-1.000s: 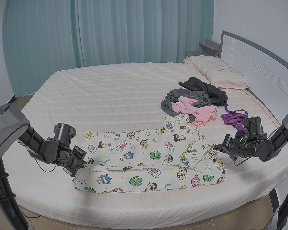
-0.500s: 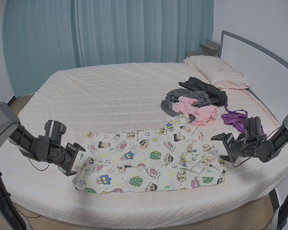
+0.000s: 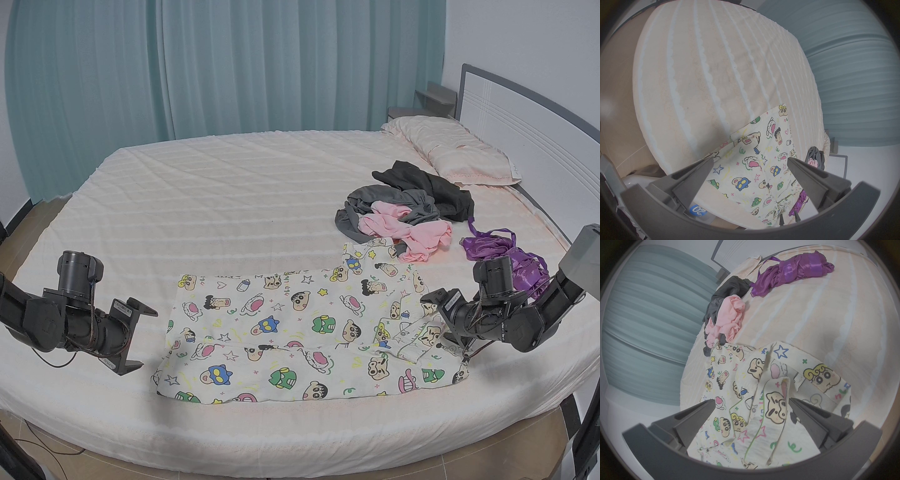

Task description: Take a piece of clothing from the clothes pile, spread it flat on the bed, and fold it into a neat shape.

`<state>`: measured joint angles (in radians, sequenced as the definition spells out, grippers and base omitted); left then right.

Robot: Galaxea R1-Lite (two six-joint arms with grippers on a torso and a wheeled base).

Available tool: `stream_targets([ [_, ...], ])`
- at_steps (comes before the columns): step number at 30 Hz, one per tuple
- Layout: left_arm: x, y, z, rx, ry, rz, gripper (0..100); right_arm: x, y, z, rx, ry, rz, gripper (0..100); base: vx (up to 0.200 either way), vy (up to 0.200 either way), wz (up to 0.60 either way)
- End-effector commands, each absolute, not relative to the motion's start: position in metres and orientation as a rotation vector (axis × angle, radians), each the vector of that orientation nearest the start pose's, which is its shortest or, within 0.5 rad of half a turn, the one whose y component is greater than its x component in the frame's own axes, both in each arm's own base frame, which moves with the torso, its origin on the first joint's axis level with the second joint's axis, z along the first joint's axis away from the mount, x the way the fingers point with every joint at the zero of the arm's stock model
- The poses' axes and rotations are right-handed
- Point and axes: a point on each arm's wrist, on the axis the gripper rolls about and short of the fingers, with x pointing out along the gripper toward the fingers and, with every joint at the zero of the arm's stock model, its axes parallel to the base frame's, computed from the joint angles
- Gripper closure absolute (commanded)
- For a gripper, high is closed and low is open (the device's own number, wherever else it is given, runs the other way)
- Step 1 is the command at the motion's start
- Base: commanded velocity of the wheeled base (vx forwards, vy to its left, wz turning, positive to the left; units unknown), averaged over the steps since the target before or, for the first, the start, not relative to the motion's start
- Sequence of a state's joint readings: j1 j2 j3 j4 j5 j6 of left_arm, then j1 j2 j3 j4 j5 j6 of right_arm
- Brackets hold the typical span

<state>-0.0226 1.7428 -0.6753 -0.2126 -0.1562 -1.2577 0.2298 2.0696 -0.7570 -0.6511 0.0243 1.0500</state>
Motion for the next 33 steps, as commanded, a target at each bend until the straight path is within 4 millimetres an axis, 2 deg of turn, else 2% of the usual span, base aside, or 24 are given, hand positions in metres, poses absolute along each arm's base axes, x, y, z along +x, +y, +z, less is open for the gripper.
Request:
stream_targets([
  [1,0.262,-0.01,0.108,-1.236,0.834,0.37,0,0.342,0.081,0.026,0.899,0.752,-0.156,0,0.0,0.0,0.0],
  [13,0.262,-0.01,0.106,-1.255,0.868,0.339,0,0.351,0.081,0.018,0.881,0.733,-0.156,0,0.0,0.0,0.0],
  [14,0.262,-0.01,0.107,-1.255,0.867,0.338,0,0.351,0.081,0.016,0.877,0.737,-0.157,100,0.0,0.0,0.0],
  [21,0.262,-0.01,0.107,-1.255,0.867,0.338,0,0.349,0.08,0.021,0.875,0.715,-0.168,100,0.0,0.0,0.0],
  [27,0.262,-0.01,0.107,-1.257,0.864,0.337,0,0.345,0.08,0.037,0.87,0.675,-0.158,100,0.0,0.0,0.0],
  [31,0.262,-0.01,0.107,-1.257,0.865,0.338,0,0.336,0.081,0.055,0.865,0.65,-0.131,100,0.0,0.0,0.0],
  [33,0.26,-0.01,0.105,-1.256,0.873,0.344,0,0.333,0.08,0.057,0.849,0.653,-0.127,100,0.0,0.0,0.0],
])
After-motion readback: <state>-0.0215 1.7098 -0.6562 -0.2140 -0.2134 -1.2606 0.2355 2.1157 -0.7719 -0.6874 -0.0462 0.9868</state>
